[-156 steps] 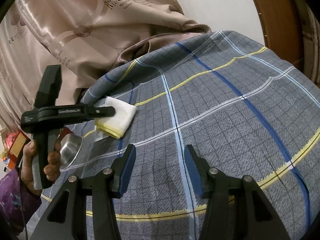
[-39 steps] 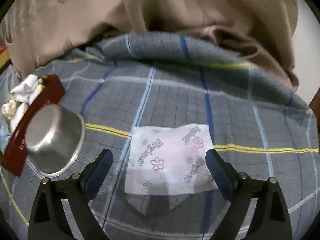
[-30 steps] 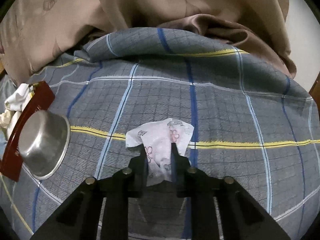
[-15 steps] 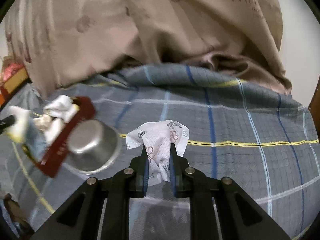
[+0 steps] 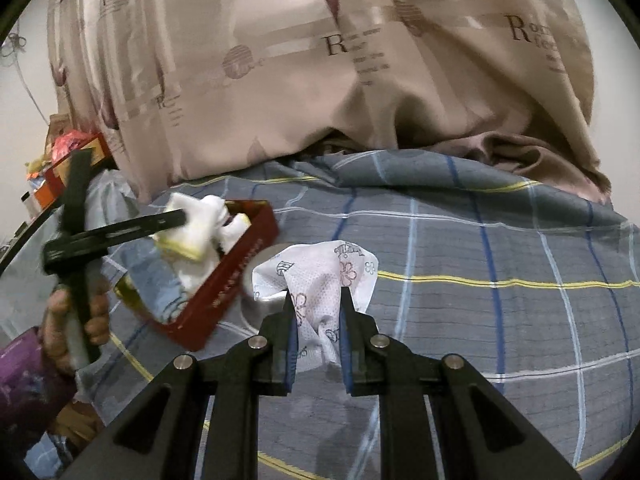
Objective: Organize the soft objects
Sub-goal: 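Lower the yellow-edged cloth into the tin and open the left gripper, then lower the printed paper pad into the tin and open the right gripper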
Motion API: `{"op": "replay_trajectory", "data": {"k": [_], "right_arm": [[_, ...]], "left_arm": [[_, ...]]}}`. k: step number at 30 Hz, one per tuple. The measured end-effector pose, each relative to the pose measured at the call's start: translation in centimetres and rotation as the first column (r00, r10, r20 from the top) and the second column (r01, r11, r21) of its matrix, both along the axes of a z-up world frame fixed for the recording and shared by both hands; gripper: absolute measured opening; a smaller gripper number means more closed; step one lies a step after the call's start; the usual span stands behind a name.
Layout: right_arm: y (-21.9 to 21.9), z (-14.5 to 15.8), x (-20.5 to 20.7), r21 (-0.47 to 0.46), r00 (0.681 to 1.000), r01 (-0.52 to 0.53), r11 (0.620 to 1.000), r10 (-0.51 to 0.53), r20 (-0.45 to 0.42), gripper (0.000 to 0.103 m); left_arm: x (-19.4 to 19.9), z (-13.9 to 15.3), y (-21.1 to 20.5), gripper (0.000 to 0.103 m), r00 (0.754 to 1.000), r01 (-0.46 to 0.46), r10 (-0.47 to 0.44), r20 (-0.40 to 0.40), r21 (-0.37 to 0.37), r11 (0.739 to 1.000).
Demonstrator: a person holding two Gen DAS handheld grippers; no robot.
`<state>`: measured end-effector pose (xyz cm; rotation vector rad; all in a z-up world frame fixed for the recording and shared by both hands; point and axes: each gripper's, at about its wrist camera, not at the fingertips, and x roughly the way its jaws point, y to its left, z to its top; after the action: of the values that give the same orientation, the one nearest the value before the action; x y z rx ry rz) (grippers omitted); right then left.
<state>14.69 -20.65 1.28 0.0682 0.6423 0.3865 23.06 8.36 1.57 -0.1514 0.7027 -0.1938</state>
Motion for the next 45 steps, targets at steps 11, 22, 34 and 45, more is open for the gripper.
{"op": "replay_trajectory", "data": {"k": [11,22,34,45], "right_arm": [[2.8,0.6,-0.9,0.007,0.999,-0.050,0.999,0.050,0.013,0.015],[8.1,2.5,-1.3,0.044,0.986,-0.169,0.985,0.168,0.020,0.015],[17.1,0.1,2.7,0.068,0.963,-0.250,0.966,0.255,-0.087,0.016],[21.5,-3.6,6.0,-0.050,0.970,-0.207,0.977,0.198,-0.143,0.016]], "left_arm": [[1.6,-1.5,-0.8,0.052,0.999,-0.007,0.015,-0.046,0.168,0.986],[-7.2,4.6,3.4,0.054,0.983,-0.176,0.172,0.058,0.089,0.980],[-18.6,5.0,6.6,0.058,0.947,-0.320,0.319,0.032,0.141,0.937],[-18.5,3.6,8.6,0.058,0.948,-0.318,0.314,0.051,0.139,0.938]]}}
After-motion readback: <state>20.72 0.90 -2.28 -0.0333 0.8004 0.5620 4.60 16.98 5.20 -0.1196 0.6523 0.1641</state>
